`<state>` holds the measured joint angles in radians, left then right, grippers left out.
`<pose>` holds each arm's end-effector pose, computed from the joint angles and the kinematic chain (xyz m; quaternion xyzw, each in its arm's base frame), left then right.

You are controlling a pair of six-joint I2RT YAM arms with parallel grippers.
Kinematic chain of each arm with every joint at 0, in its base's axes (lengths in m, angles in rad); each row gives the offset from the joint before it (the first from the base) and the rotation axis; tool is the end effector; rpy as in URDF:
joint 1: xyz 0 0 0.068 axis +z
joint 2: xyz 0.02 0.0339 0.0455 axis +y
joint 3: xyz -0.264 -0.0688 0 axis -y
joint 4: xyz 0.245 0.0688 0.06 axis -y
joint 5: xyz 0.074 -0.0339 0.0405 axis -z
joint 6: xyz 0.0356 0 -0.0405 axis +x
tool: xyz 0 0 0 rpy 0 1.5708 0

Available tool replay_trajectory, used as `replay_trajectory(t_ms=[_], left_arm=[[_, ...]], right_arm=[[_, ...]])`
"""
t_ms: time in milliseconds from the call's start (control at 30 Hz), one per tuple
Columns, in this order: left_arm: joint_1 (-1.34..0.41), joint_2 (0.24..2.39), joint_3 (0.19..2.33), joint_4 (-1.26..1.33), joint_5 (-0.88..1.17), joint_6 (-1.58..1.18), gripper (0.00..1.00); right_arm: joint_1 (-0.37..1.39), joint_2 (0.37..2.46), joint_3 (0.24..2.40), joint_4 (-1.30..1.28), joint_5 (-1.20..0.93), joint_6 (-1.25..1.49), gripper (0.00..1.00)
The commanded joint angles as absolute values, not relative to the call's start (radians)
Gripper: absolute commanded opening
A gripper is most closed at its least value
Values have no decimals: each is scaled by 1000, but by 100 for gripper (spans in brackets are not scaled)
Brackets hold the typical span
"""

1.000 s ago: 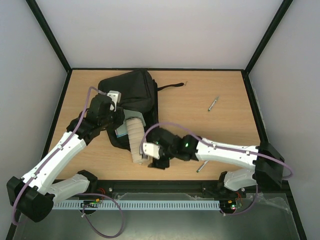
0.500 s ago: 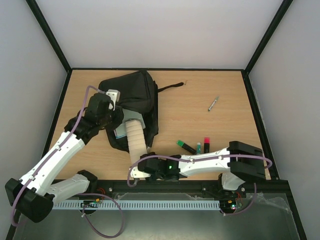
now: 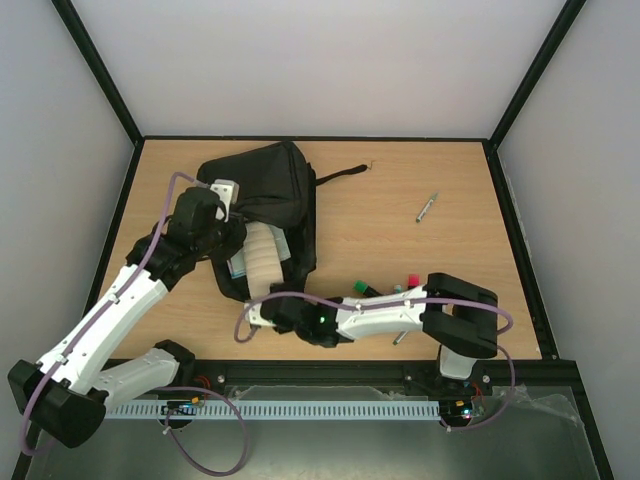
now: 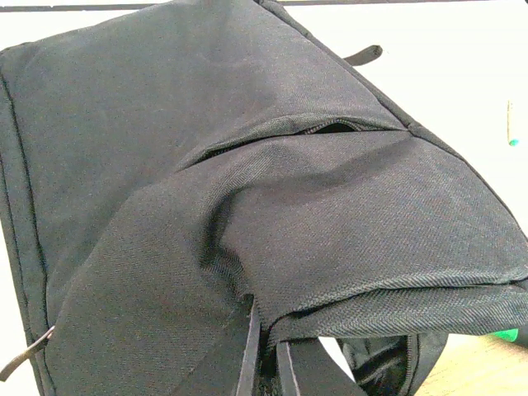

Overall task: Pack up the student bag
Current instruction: Place the stationery at the center of the board.

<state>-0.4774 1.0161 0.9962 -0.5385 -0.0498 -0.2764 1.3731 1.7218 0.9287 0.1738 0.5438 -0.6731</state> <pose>0.1962 -0.0995 0.3350 0.0757 0.8711 -0.1581 0.4587 0.0887 0.3488 0.1814 -0.6670 0.5509 -0.0730 0.4963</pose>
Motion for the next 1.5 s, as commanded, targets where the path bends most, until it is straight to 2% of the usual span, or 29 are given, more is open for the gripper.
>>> replay_trajectory(t_ms=[0,367,733,867,933,1000,1033,1167,1200,1467], left_arm=[[-482,956,1047,-442,-30,-289,2],[-483,937,1040,-443,-27,-301,2],[-482,930,1021,-441,-34,-289,2],[-483,928,1016,-438,-33,-287,2],[-483,930,1016,-436,-34,-286,2],[-483,931,1015,-437,-33,-286,3],[-482,933,1017,-437,-31,-286,2],[-483,934,1022,-444,-25,-287,2],[-483,934,1025,-447,-25,-287,2],[-483,943,1050,-479,-6,-274,2]], right_arm=[[1291,1746,1004,233,578,-664,60],[1184,1868,1115,315,591,-659,60],[1187,1666,1039,24,342,-535,66],[1201,1641,1000,3,302,-535,65],[1213,1639,990,-8,271,-557,58],[1227,1644,987,-15,240,-577,47],[1233,1657,992,-13,232,-582,37],[1238,1722,1025,48,267,-582,5],[1238,1742,1030,73,287,-585,2],[1200,1901,1125,265,453,-604,1]])
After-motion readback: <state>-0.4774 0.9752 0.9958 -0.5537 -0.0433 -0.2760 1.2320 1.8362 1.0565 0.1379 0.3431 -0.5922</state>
